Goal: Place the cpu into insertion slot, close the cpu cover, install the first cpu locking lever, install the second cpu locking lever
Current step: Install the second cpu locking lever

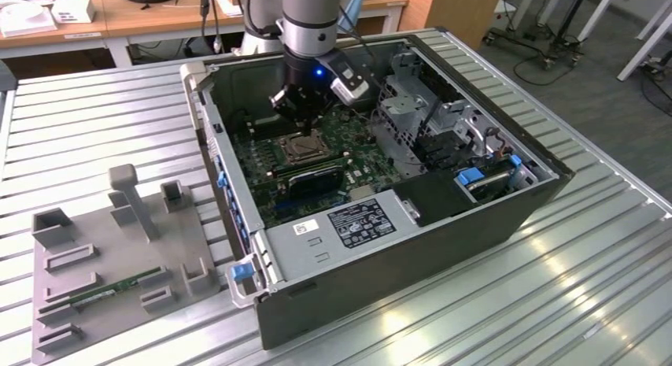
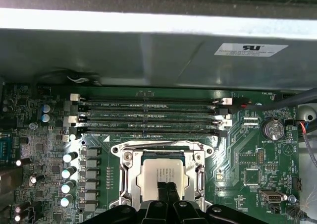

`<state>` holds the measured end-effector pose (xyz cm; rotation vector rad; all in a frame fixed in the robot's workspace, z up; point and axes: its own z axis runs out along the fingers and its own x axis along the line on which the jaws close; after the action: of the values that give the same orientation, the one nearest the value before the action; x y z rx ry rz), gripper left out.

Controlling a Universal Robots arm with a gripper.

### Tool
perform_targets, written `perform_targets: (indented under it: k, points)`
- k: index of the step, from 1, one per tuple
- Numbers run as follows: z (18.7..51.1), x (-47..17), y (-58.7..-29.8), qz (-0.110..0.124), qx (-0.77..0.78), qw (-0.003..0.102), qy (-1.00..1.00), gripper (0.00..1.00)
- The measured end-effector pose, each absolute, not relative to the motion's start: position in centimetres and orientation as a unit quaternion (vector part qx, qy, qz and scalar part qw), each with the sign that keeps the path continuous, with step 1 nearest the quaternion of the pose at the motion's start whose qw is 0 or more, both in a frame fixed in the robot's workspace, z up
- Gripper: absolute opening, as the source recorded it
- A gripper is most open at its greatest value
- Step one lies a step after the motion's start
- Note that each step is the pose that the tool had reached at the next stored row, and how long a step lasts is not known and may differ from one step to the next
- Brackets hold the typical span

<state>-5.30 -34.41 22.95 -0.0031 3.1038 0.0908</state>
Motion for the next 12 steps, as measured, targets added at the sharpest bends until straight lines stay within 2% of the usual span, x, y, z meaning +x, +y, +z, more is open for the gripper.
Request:
perform_targets:
  k: [12]
  points:
    - [22.95, -5.3, -34.88, 0.029, -0.001, 0.018, 0.999, 0.11]
